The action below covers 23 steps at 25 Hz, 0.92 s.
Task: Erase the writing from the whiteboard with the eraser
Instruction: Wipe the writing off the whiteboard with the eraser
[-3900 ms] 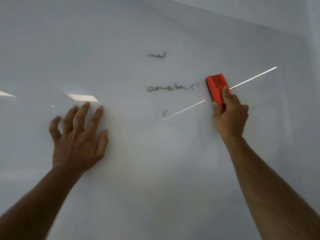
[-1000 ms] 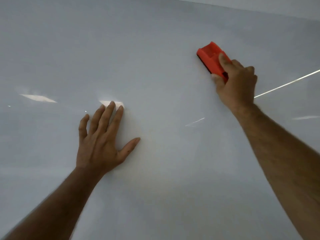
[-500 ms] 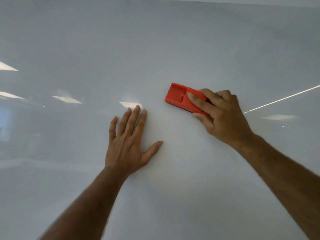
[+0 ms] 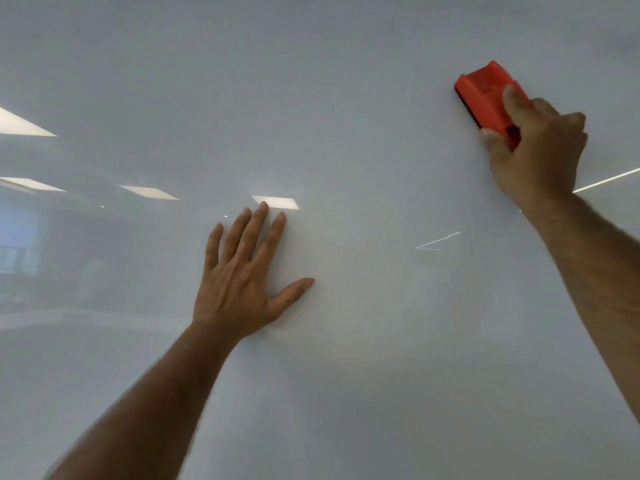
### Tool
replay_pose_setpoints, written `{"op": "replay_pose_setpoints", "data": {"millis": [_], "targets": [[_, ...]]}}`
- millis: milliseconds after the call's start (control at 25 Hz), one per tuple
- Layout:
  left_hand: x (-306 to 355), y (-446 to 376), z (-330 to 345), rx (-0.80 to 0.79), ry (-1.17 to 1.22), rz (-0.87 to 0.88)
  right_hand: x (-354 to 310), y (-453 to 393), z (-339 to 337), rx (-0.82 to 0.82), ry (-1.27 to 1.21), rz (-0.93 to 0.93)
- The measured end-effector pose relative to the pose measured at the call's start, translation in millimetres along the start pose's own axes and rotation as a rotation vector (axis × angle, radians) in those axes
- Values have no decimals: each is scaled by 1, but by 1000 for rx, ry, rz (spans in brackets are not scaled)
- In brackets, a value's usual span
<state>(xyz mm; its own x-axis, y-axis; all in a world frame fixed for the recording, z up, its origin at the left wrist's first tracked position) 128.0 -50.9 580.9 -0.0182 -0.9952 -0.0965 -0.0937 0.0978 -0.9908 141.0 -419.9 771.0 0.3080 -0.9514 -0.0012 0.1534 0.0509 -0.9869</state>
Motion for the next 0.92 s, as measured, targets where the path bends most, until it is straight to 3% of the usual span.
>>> {"op": "replay_pose_setpoints", "data": {"millis": [360,640,920], "targets": [[-46,3,2,85,80,66,-149,95,25,-64,-55,-290],[-52,23,-1,82,196,32,-168,200,5,-120,-101,-443],[-43,55,-4,15,257,8,-171,283,-20,-309,-185,-615]]}}
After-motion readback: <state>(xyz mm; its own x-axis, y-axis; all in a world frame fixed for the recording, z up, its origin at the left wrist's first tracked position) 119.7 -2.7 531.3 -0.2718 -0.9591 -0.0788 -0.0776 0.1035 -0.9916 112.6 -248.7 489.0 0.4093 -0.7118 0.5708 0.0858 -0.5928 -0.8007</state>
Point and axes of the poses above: each hand's wrist, its own y-axis away from the middle knuckle, its own z-axis out of the palm, x = y × z, the point moved 2 cm from there along -y, towards the middle knuckle, and after that the axes turned 1 degree about -y, right-handed, at the moved point
